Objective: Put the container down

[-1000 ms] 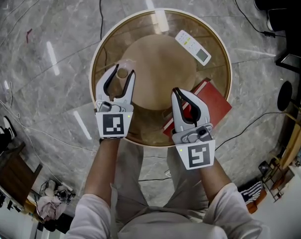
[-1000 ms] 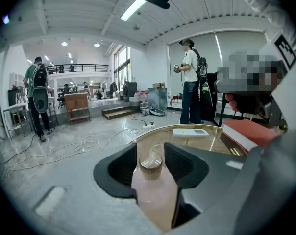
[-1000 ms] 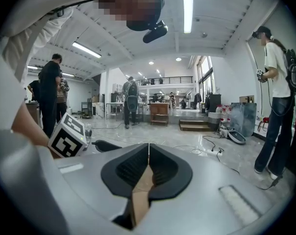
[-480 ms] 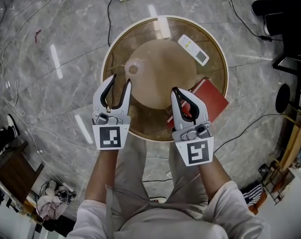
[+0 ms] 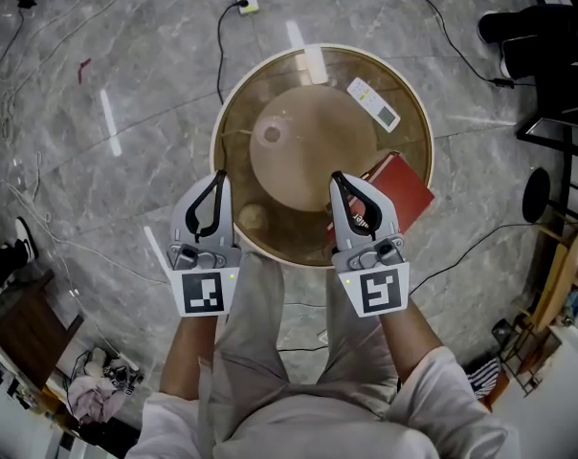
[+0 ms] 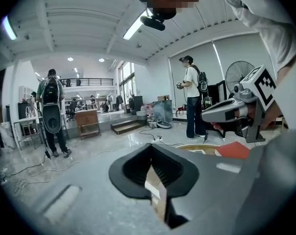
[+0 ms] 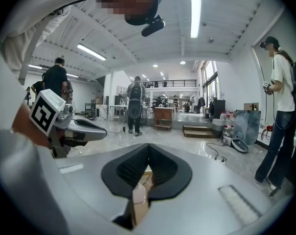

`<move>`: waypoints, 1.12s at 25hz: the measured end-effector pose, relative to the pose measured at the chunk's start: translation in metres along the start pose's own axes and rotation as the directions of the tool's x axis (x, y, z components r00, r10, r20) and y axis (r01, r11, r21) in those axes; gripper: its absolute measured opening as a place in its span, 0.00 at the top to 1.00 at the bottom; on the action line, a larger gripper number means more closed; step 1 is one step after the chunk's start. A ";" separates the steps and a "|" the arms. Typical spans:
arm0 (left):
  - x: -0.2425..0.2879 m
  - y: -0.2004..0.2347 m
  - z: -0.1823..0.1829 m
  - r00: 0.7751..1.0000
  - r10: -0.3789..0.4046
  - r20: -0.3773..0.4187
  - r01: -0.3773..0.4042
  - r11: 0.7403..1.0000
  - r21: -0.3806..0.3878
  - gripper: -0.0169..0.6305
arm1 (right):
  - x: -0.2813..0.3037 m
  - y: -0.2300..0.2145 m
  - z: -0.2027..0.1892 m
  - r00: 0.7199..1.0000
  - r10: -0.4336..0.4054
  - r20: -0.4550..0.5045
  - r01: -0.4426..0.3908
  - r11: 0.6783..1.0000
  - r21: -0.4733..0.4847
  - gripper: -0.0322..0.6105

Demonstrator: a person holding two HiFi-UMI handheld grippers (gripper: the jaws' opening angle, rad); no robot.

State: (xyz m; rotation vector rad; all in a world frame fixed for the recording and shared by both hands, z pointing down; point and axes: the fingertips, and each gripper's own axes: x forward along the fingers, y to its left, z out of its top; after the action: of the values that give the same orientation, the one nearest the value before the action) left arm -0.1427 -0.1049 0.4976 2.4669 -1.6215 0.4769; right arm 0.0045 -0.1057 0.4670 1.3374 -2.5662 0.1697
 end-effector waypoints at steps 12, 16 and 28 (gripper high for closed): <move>-0.022 0.015 0.009 1.000 -0.007 -0.001 0.007 1.000 0.018 0.96 | -0.005 0.018 0.013 1.000 0.004 -0.023 -0.004 1.000 0.012 0.95; -0.021 0.017 0.012 1.000 -0.009 -0.003 0.009 0.999 0.032 0.96 | -0.006 0.017 0.017 1.000 0.002 -0.020 -0.002 1.000 0.009 0.95; -0.021 0.012 0.016 1.000 -0.012 -0.001 0.012 0.998 0.058 0.96 | -0.009 0.015 0.026 1.000 -0.001 -0.003 0.001 1.000 0.005 0.95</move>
State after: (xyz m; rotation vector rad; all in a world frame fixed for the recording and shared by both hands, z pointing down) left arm -0.1588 -0.0966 0.4746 2.5160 -1.6134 0.5300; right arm -0.0065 -0.0954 0.4397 1.3389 -2.5647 0.1785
